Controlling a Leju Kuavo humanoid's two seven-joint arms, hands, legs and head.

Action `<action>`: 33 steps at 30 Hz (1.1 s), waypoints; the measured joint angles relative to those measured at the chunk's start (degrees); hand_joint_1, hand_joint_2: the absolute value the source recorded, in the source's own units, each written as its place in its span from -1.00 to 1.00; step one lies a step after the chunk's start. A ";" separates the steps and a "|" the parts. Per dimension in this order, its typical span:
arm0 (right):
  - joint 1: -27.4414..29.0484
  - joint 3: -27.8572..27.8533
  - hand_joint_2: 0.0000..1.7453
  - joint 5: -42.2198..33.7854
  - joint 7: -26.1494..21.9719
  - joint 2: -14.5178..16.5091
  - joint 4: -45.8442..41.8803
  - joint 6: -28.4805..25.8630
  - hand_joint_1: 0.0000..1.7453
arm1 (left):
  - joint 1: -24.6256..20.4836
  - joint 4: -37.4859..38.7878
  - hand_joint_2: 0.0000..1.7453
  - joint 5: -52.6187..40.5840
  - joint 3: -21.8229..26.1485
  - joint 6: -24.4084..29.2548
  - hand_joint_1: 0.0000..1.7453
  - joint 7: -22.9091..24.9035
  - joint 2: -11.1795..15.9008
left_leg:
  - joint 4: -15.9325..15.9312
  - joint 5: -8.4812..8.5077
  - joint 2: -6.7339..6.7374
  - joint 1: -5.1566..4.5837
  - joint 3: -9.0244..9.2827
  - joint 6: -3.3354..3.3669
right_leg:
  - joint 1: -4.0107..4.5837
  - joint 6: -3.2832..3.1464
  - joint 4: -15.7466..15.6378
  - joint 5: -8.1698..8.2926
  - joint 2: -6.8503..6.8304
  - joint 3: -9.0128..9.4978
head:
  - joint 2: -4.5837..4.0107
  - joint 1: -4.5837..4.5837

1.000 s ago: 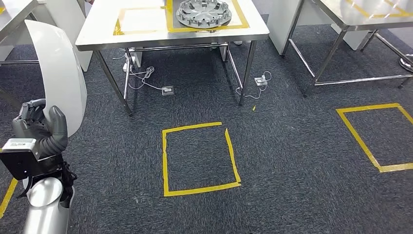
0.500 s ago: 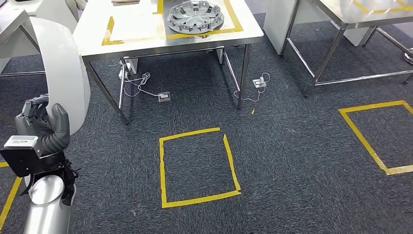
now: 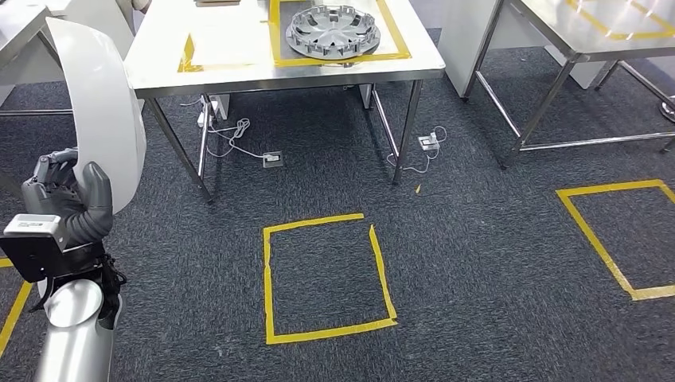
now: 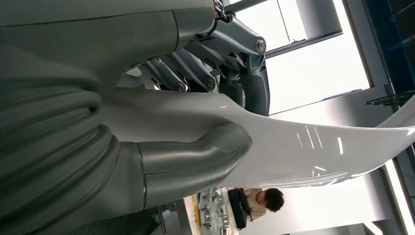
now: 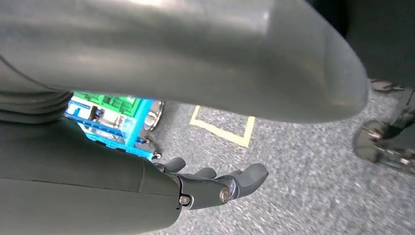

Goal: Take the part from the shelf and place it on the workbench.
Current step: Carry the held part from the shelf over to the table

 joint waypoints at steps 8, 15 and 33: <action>-0.12 -0.16 -1.00 0.00 0.16 0.13 0.00 0.15 -1.00 | -0.32 -0.44 1.00 -0.01 -0.03 0.00 1.00 -0.01 -0.01 | 3.34 -3.27 0.10 -0.13 -0.30 -2.60 | 0.02 -2.84 -7.83 0.68 -0.02 5.12 | 0.00 -0.36; -0.01 -0.44 -1.00 -0.11 0.05 0.18 0.00 0.20 -1.00 | -0.30 -0.04 1.00 -0.22 -0.06 -0.02 1.00 0.18 0.01 | 9.49 0.41 0.27 0.24 -7.37 -3.07 | -0.04 -2.92 -7.86 -1.45 0.10 7.76 | -0.01 -0.55; 0.01 -2.07 -1.00 -1.08 -0.07 0.16 0.00 1.09 -1.00 | -1.63 0.81 1.00 -0.79 -0.40 -1.07 1.00 1.08 -0.39 | 0.60 -0.13 -0.25 -0.39 -0.52 -0.39 | 0.53 -1.37 -6.58 1.81 0.06 3.36 | 0.00 -0.01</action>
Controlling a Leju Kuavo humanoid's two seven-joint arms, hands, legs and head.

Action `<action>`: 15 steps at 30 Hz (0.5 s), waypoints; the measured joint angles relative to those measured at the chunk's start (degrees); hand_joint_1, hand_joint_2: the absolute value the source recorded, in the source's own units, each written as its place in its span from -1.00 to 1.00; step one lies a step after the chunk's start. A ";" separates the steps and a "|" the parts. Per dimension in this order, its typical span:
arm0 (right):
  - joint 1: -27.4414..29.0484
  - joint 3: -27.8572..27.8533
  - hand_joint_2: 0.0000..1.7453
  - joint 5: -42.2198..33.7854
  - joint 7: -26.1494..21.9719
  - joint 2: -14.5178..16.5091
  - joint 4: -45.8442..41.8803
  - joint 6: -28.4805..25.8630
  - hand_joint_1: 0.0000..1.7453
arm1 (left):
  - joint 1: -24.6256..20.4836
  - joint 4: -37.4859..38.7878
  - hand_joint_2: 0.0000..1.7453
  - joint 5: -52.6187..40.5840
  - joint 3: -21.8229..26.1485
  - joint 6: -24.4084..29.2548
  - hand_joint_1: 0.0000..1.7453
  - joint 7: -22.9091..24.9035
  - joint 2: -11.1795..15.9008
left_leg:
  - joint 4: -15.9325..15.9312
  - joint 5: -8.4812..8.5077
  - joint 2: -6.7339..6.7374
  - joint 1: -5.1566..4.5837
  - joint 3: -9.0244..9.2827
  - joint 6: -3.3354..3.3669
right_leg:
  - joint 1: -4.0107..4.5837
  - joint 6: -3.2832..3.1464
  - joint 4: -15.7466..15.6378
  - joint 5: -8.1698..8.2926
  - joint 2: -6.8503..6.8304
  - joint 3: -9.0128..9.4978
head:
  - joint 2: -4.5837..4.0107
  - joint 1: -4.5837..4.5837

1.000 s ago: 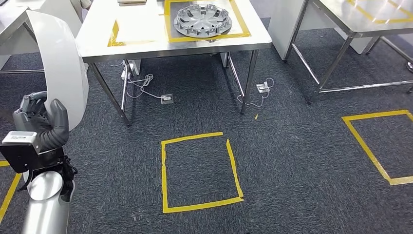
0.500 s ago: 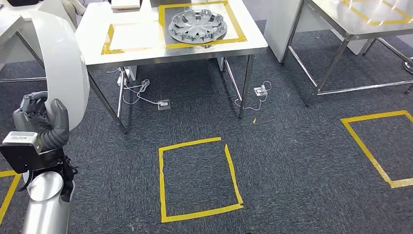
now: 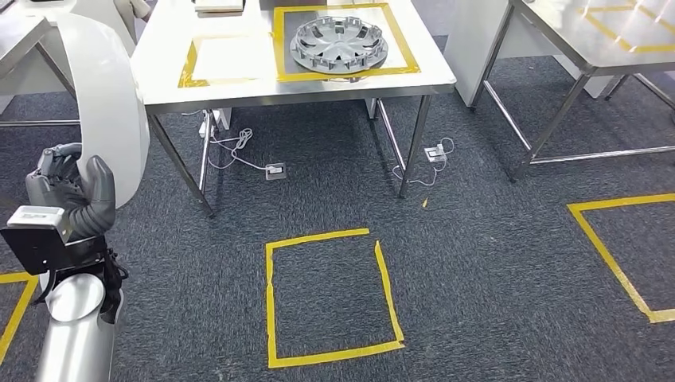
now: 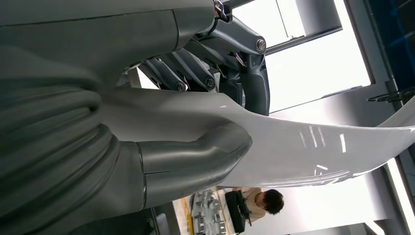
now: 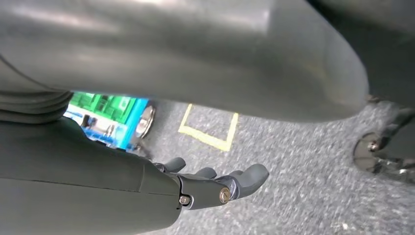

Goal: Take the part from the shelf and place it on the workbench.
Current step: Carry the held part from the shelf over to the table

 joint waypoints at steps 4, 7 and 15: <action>0.07 -0.70 -1.00 -0.74 0.24 0.04 0.01 0.27 -1.00 | -0.49 -0.04 1.00 -0.38 -0.04 -0.57 1.00 0.39 0.03 | 0.20 -0.72 0.11 0.04 0.10 -1.32 | -0.07 -0.97 -1.24 -0.69 0.06 1.07 | 0.00 -0.08; -0.04 -1.24 -1.00 -1.24 0.58 0.09 0.01 0.27 -1.00 | -1.44 0.16 1.00 -0.57 -0.10 -0.82 1.00 0.56 0.06 | 8.03 -3.89 0.41 0.25 -4.04 -2.17 | -0.33 -1.84 -1.66 -1.21 -0.03 2.17 | 0.00 -0.44; 0.06 -2.14 -1.00 -1.90 0.38 0.12 0.01 0.26 -1.00 | -1.45 0.85 1.00 -0.82 -0.14 -1.06 1.00 0.37 0.11 | 1.48 4.09 0.69 0.74 -4.57 -2.28 | -0.37 -0.67 -1.32 -3.79 0.20 4.78 | 0.00 -0.51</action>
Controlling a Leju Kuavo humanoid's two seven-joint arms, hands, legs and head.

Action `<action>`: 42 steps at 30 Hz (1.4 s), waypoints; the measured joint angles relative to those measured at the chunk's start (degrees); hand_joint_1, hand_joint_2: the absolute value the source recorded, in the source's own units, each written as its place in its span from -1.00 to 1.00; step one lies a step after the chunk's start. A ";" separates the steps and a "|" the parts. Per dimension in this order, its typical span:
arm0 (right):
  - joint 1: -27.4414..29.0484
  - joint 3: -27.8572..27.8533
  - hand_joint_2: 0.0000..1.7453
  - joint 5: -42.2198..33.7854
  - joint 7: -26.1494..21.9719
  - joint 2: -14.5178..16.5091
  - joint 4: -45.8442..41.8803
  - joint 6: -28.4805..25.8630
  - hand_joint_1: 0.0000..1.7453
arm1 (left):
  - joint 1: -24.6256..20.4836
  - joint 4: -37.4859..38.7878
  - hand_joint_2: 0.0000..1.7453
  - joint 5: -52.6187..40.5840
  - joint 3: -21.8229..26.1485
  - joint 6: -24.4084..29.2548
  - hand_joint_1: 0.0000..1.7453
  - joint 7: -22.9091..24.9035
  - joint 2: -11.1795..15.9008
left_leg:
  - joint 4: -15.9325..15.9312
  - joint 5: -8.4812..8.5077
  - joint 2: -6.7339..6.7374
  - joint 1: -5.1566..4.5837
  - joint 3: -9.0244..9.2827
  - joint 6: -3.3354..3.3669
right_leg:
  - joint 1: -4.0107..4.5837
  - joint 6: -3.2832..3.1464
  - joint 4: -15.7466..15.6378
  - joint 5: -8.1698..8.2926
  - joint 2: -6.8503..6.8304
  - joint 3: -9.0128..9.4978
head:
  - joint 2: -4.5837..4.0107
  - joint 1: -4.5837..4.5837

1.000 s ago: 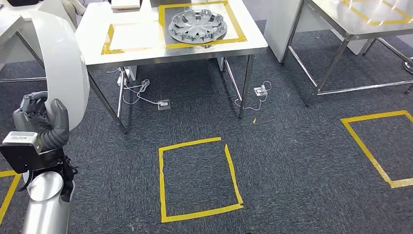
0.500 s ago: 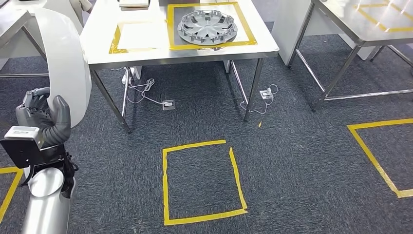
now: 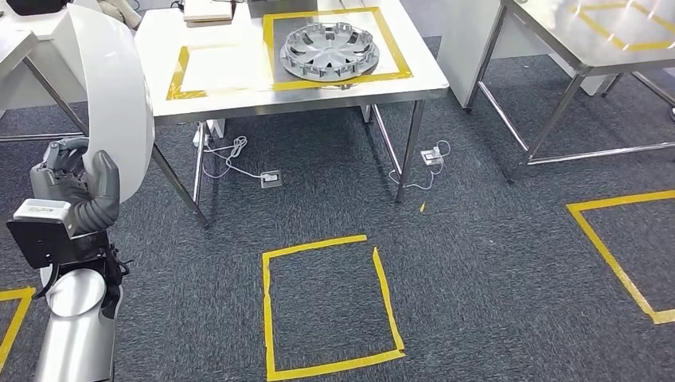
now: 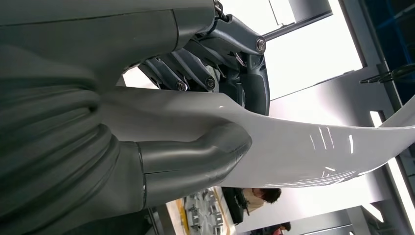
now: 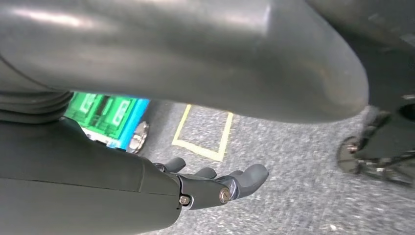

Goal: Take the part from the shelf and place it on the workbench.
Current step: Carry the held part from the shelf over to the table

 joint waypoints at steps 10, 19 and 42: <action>0.11 -0.89 -1.00 -0.36 -0.31 -0.02 0.01 0.03 -1.00 | 1.21 -1.93 1.00 -0.21 0.03 -0.23 1.00 0.22 0.04 | -1.58 -2.13 -0.33 -0.40 2.40 3.39 | -0.05 2.13 16.42 -5.77 -0.17 -9.67 | 0.00 0.68; 0.28 -1.37 -1.00 -0.60 -0.42 0.03 0.00 0.02 -1.00 | 2.18 -3.69 1.00 -0.70 0.03 -0.43 1.00 0.33 -0.23 | -1.83 -4.79 -0.58 -0.80 5.08 1.42 | 0.69 -0.25 -0.07 2.88 -0.15 -3.43 | 0.00 0.65; 0.75 -1.61 -1.00 -0.13 -0.32 0.22 -0.02 0.05 -1.00 | 3.07 -4.54 1.00 -1.91 0.07 -1.08 1.00 0.38 -0.17 | -1.62 -2.55 -0.47 -0.17 2.93 3.06 | 0.10 1.98 14.84 -4.43 -0.18 -9.07 | -0.01 0.57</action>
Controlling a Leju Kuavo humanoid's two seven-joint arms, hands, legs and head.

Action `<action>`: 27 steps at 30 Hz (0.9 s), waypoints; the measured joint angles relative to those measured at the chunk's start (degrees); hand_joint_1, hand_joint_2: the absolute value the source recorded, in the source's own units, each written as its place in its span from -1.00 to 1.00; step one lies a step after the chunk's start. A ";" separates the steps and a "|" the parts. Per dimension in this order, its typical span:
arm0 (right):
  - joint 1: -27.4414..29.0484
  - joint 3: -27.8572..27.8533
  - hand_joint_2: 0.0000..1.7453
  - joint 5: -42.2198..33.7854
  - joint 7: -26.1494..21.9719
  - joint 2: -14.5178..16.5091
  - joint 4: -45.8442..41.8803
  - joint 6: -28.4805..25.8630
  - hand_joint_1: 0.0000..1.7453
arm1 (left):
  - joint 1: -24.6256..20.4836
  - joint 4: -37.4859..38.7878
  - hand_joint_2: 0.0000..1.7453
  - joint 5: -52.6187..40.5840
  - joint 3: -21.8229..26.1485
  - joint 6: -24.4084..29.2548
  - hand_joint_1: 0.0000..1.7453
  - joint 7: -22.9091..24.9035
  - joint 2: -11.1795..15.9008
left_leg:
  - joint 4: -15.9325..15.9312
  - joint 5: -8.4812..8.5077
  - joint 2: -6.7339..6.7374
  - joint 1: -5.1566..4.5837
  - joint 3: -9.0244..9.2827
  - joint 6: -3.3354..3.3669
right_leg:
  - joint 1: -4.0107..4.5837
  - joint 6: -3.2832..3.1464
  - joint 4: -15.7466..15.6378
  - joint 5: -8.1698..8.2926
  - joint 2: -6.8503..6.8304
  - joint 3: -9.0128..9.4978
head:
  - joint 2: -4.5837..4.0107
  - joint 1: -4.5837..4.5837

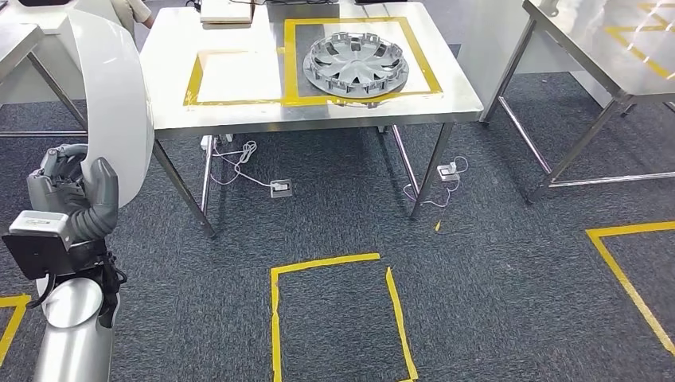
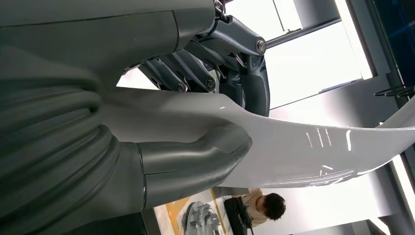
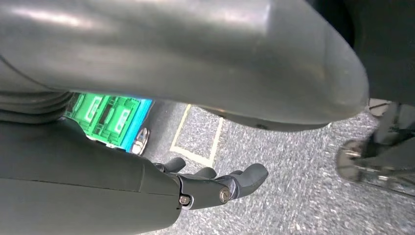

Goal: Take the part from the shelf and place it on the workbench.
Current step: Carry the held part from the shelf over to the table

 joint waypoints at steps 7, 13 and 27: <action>-0.08 -0.03 -1.00 0.03 -0.17 -0.04 0.00 -0.02 -1.00 | 0.17 -0.25 1.00 -0.01 0.01 0.00 1.00 -0.07 -0.02 | -0.36 -1.98 -0.19 -0.20 1.95 -1.99 | 0.53 -1.81 -14.86 6.90 -0.04 6.02 | 0.01 0.03; 0.01 -0.04 -1.00 0.05 -0.01 -0.01 0.00 -0.02 -1.00 | 0.50 -0.61 1.00 -0.03 0.05 0.08 1.00 -0.10 0.08 | 14.22 -7.37 0.17 0.00 -6.01 -3.59 | 0.13 -3.31 -15.49 5.59 -0.05 8.26 | 0.01 -0.41; -0.26 -0.06 -1.00 0.19 -0.01 0.00 0.00 0.11 -1.00 | 0.47 -1.42 1.00 -0.17 0.15 0.03 1.00 0.00 0.20 | -0.65 0.67 -0.11 -0.22 0.32 0.30 | 0.10 0.11 -4.45 -1.02 0.08 5.49 | 0.00 -0.08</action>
